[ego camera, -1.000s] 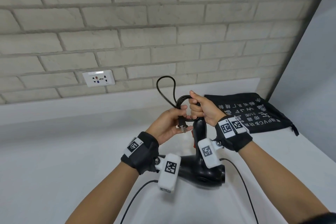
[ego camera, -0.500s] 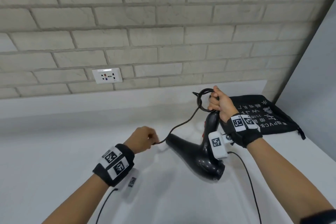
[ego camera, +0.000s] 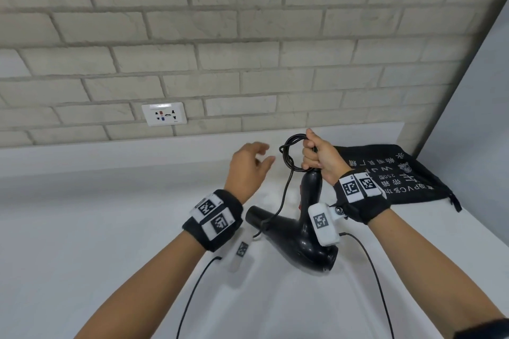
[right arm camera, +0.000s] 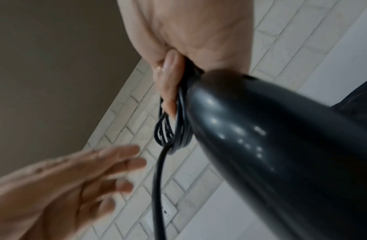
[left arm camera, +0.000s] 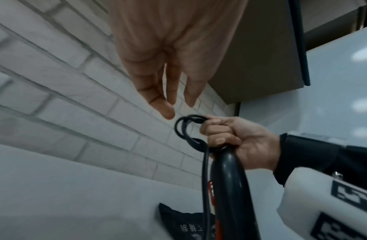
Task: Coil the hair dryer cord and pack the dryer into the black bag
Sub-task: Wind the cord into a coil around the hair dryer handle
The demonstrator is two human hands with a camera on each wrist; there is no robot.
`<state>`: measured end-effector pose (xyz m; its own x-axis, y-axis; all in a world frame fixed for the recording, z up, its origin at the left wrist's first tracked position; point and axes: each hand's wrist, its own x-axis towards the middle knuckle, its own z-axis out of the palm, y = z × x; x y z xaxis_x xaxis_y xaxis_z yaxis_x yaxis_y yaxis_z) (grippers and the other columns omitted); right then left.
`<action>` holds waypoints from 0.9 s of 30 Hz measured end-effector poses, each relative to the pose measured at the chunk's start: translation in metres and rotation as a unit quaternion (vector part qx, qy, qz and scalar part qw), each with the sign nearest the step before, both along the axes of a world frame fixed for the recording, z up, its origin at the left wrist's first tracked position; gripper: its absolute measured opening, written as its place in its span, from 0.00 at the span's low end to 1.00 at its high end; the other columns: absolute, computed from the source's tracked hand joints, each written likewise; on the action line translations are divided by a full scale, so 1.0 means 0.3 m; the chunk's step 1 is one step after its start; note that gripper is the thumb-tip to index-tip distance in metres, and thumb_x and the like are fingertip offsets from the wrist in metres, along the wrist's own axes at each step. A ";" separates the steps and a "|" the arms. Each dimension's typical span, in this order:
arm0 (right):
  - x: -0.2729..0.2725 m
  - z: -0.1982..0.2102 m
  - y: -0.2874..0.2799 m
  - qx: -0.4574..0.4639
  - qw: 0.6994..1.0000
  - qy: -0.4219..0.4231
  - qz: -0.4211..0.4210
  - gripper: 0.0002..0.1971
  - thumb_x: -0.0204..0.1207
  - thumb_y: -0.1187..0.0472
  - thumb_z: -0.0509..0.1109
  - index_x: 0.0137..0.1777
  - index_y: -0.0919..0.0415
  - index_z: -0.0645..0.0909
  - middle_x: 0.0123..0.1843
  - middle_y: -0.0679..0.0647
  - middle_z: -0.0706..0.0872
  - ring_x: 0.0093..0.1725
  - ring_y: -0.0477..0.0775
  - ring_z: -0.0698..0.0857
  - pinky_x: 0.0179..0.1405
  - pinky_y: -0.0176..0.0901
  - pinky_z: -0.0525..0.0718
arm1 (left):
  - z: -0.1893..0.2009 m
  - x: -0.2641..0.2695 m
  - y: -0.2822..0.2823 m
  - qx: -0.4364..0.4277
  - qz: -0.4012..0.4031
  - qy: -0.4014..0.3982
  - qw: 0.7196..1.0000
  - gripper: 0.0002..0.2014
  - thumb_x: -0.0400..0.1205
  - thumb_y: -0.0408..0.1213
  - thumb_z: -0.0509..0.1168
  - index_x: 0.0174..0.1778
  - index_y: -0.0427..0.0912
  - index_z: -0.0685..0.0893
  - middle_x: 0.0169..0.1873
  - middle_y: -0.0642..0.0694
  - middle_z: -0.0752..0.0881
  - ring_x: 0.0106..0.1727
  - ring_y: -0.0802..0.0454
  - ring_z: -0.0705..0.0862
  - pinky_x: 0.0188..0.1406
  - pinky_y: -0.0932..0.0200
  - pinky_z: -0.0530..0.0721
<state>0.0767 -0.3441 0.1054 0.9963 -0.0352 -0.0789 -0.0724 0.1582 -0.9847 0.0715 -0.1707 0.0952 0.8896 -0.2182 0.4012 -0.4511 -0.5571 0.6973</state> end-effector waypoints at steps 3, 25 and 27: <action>-0.016 0.008 0.015 -0.022 0.999 -0.007 0.025 0.22 0.84 0.47 0.50 0.28 0.53 0.62 0.10 0.43 0.57 0.11 0.41 0.56 0.20 0.34 0.72 | 0.026 0.010 -0.075 0.009 -0.013 -0.032 0.999 0.20 0.77 0.39 0.68 0.64 0.38 0.78 0.57 0.41 0.81 0.41 0.49 0.84 0.48 0.59 0.79; -0.019 0.011 0.031 0.024 0.993 0.002 0.119 0.23 0.84 0.49 0.46 0.27 0.55 0.60 0.10 0.42 0.58 0.09 0.40 0.56 0.20 0.33 0.74 | -0.032 0.077 -0.053 -0.377 -0.186 0.294 0.859 0.08 0.83 0.36 0.59 0.46 0.43 0.85 0.31 0.53 0.89 0.36 0.57 0.86 0.48 0.61 0.81; -0.021 0.016 0.025 0.025 0.992 0.008 0.120 0.23 0.84 0.49 0.46 0.27 0.56 0.60 0.10 0.42 0.58 0.09 0.40 0.56 0.20 0.33 0.75 | -0.025 0.081 -0.047 -0.382 -0.202 0.322 0.842 0.09 0.83 0.36 0.59 0.48 0.42 0.84 0.30 0.54 0.88 0.35 0.58 0.86 0.47 0.61 0.80</action>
